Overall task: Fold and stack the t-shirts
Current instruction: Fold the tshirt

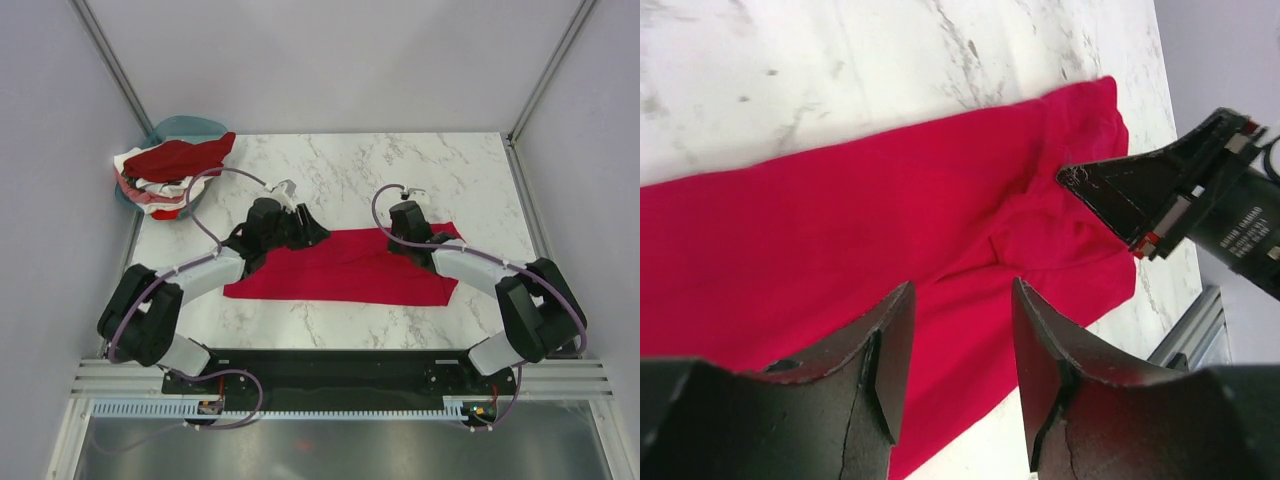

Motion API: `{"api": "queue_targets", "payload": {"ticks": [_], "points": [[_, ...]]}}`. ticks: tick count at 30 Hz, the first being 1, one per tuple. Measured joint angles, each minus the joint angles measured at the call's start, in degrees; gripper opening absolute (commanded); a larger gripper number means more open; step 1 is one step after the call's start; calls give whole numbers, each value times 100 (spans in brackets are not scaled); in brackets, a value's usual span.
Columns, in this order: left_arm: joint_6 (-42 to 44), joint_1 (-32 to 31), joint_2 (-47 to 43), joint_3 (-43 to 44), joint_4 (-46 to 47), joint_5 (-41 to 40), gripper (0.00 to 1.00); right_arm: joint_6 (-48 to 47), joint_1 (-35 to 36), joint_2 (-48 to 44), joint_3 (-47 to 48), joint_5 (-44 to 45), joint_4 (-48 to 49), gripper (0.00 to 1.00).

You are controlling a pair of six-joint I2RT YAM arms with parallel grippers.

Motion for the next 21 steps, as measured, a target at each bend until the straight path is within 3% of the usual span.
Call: {"api": "queue_targets", "payload": {"ticks": [5, 6, 9, 12, 15, 18, 21], "points": [[2, -341, 1161, 846, 166, 210, 47, 37, 66, -610, -361, -85, 131, 5], [2, -387, 1394, 1051, 157, 275, 48, 55, 81, -721, -444, -118, 153, 17], [2, -461, 1939, 1591, 138, 459, 47, 153, 219, -1126, -761, -256, 179, 22], [2, -485, 2288, 2015, 155, 605, 47, 273, 326, -1624, -1084, -302, 203, 46], [9, -507, 2605, 2380, 201, 778, 47, 354, 337, -2439, -1440, -142, 199, 55], [83, -619, 2907, 2682, 212, 887, 46, 407, 326, -3071, -1593, 179, 282, 54], [195, -855, 3171, 2914, 157, 918, 46, 466, 289, -3012, -1554, 444, 396, 50]]}}
